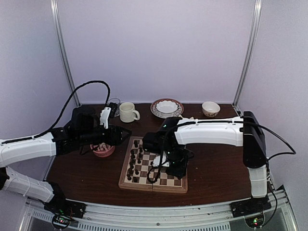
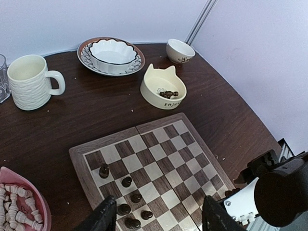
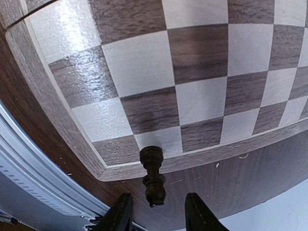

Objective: Set up the chess pieces on the board
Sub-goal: Place the bishop on the chessboard, then pick up the bishop from the chessboard.

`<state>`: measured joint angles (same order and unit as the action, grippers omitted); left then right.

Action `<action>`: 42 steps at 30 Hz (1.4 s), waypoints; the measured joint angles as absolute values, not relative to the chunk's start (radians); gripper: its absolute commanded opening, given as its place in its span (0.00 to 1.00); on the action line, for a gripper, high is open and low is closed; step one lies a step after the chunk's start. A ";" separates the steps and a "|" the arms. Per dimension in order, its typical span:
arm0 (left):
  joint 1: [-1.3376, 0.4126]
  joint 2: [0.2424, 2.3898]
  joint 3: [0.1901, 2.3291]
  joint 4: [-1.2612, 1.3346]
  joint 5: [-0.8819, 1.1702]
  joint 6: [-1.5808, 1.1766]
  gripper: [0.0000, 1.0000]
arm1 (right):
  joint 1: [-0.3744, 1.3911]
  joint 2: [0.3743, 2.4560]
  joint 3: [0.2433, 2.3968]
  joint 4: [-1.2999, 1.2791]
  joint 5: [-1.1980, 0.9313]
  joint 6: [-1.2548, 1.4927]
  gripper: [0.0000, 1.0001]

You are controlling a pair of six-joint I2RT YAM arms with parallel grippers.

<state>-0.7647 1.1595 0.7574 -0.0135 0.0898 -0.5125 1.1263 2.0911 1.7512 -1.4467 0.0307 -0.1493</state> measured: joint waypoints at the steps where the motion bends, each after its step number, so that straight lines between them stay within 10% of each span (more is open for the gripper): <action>1: -0.765 1.159 0.757 -0.015 0.090 -0.513 0.61 | 1.126 2.091 1.755 -1.447 0.030 -0.150 0.45; 12: -0.765 1.166 0.762 -0.023 0.097 -0.503 0.61 | 1.126 1.813 1.704 -1.252 -0.023 -0.137 0.50; 42: -1.032 1.408 0.979 -0.131 0.055 -0.320 0.57 | 0.831 1.320 0.713 0.028 0.453 0.234 0.67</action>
